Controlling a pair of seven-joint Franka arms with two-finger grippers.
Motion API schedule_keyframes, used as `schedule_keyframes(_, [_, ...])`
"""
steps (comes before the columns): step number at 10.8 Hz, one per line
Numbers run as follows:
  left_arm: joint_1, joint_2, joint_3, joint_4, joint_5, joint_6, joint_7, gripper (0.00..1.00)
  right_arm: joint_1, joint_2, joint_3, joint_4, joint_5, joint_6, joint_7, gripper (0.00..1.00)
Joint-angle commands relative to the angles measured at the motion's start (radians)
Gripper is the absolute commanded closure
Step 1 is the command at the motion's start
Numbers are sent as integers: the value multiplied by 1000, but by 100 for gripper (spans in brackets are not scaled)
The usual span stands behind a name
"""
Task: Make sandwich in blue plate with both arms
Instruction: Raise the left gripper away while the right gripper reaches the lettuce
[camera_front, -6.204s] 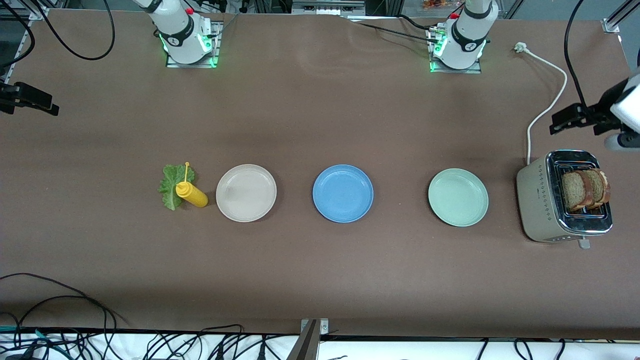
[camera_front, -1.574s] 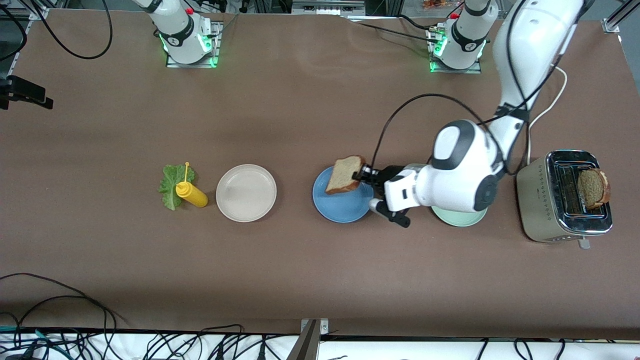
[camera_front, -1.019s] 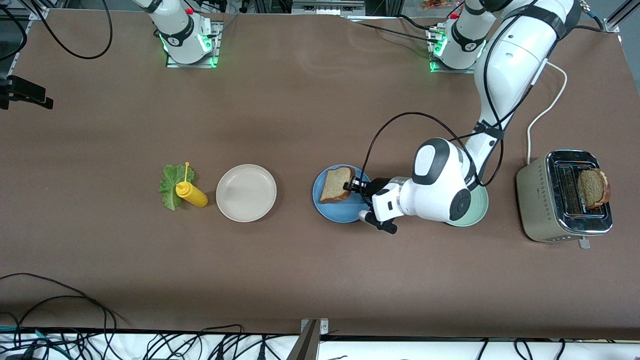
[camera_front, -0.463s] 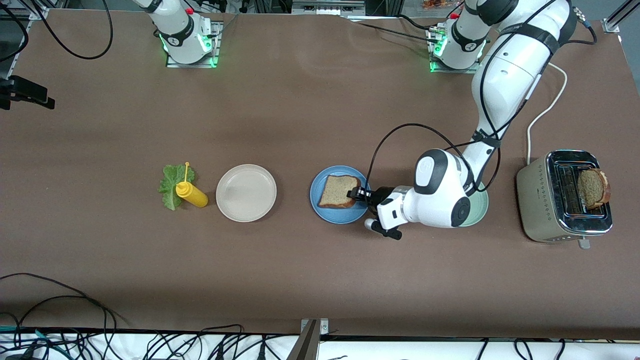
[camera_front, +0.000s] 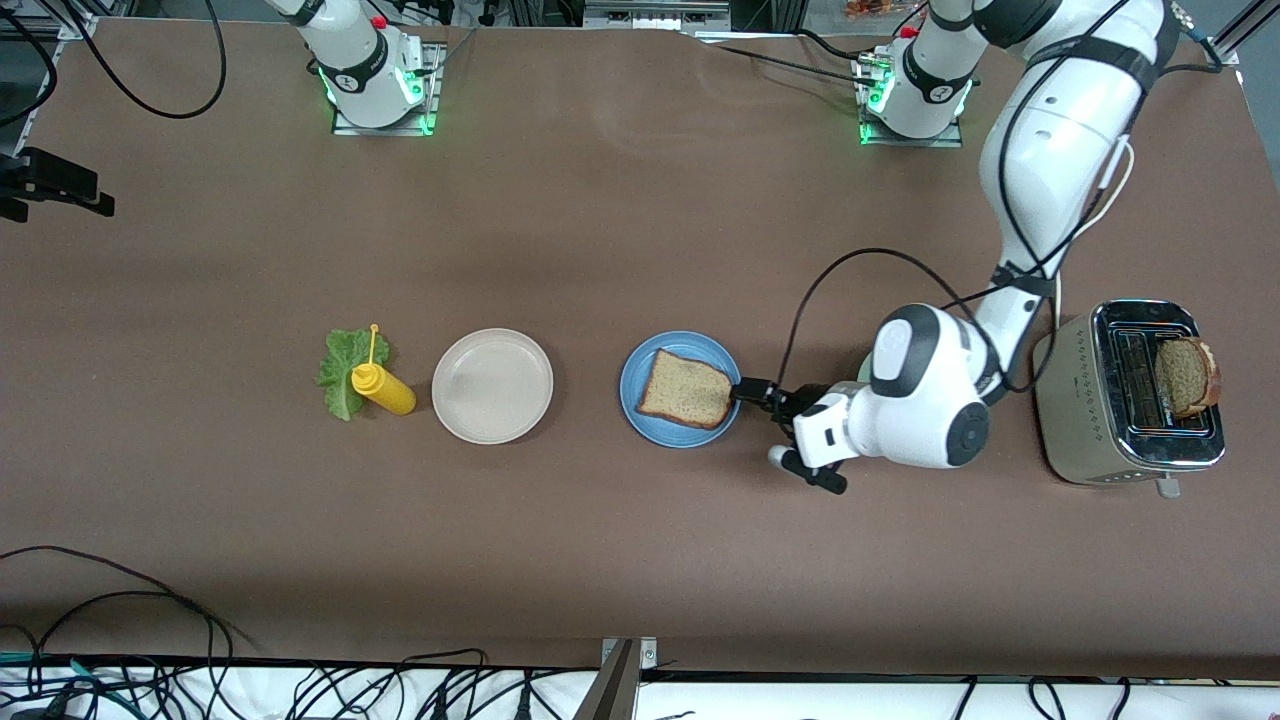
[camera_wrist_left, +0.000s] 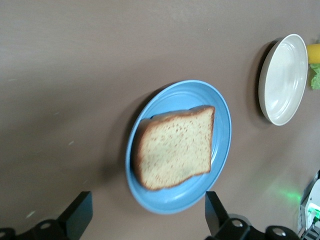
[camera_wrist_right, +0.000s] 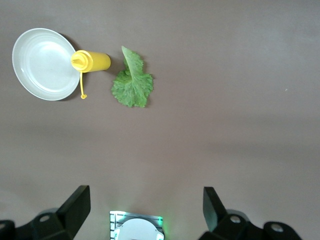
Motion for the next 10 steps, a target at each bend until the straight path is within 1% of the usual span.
schedule_keyframes(1, [66,-134,9,-15,65,-141,5,0,7,38,4,8,30,44,-12,0])
schedule_keyframes(3, [98,-214,12,-14,176,-193,-16,0,39,87,11,7,30,106,16,0])
schedule_keyframes(4, [106,-259,12,-14,236,-216,-33,0,63,128,13,7,30,143,39,0])
schedule_keyframes(5, [112,-302,16,-14,310,-247,-61,0,85,174,13,7,30,183,76,0])
schedule_keyframes(7, [113,-378,20,-17,474,-270,-124,0,94,245,13,7,30,252,99,0])
schedule_keyframes(9, [120,-464,21,-20,548,-308,-135,0,94,311,14,8,30,335,94,0])
schedule_keyframes(10, [135,-497,20,-18,548,-366,-136,0,94,347,14,8,30,372,93,0])
